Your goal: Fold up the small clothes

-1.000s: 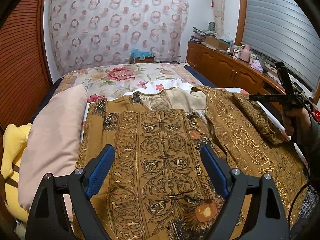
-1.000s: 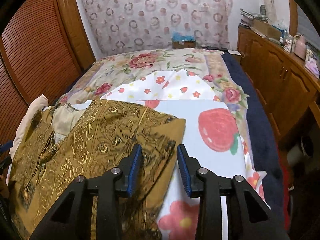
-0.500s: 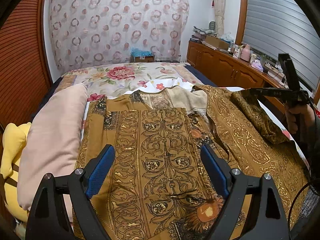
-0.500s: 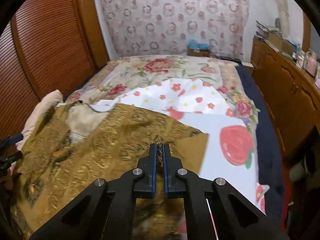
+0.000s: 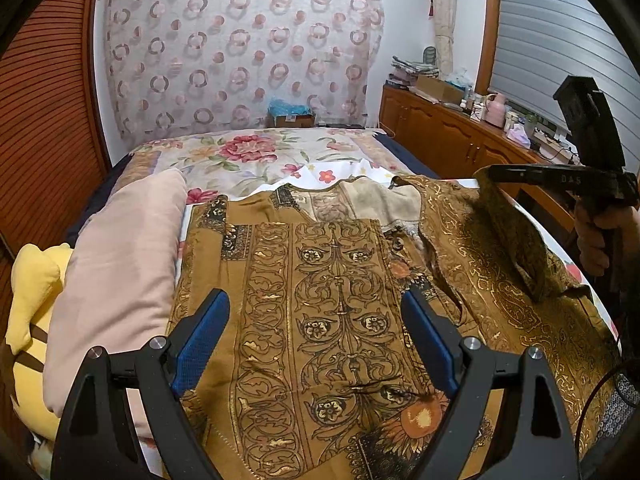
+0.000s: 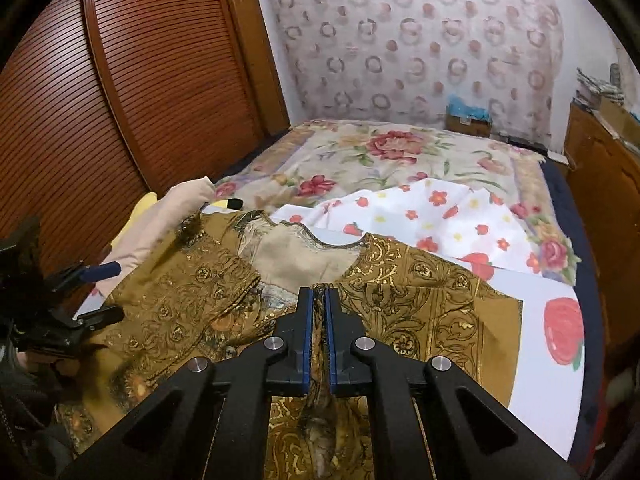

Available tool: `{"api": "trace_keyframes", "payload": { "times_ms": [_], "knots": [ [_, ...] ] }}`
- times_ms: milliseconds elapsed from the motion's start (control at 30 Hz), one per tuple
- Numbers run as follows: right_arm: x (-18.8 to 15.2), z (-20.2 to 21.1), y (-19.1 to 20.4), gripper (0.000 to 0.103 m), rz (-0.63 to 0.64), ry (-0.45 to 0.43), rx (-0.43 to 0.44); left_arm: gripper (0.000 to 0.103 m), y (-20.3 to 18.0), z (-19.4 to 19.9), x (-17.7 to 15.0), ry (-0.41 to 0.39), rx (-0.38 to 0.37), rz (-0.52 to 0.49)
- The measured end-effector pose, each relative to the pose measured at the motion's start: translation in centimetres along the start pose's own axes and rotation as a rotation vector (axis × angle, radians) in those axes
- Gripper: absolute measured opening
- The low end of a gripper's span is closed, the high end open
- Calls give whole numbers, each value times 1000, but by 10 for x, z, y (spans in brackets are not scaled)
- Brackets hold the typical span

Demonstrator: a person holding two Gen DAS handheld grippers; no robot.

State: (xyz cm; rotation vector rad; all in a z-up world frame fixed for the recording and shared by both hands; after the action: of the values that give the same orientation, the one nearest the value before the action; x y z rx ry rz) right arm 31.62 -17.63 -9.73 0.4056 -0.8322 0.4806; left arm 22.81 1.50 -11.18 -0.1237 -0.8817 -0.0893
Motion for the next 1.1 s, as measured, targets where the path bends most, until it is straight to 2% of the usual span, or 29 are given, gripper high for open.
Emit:
{"api": "trace_keyframes", "payload": {
  "times_ms": [33,100,167,200,333,567,733,800,900,1100],
  "knots": [
    [0,1,-4,17,0,-1,-13,88,1,0,1,-1,1,2],
    [-1,1,-11,36,-2,-5,-39,88,3,0,2,-1,1,7],
    [-3,2,-20,47,-6,-11,-59,88,5,1,2,-2,8,7],
    [-4,4,-26,48,-6,-13,-76,88,7,1,2,-3,14,8],
    [-17,6,-50,49,-3,-1,-183,88,17,0,7,-7,26,15],
    [-48,-18,-105,50,-46,92,-332,87,52,-9,26,4,65,13],
    [-54,-36,-124,51,-87,129,-359,72,73,-25,36,44,69,15],
    [-53,-43,-128,55,-97,134,-363,61,75,-33,40,62,61,3],
    [-47,-49,-129,60,-120,121,-353,53,75,-44,42,88,27,1],
    [-53,-39,-125,64,-118,120,-364,51,78,-73,46,166,40,-28]
  ]
}}
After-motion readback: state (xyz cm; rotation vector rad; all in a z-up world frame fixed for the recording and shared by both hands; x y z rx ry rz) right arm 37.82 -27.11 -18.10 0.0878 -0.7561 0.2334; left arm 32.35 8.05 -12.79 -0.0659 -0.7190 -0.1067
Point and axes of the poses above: each gripper's, at about its wrist camera, not at the fingertips, and z roughly against the way its jaws point, y to its left, x to its top, the point moved 6 cm from there along -z, roughly the way its jaws point, and after that the axes turned 1 degree about -z, right-handed, at the moved point
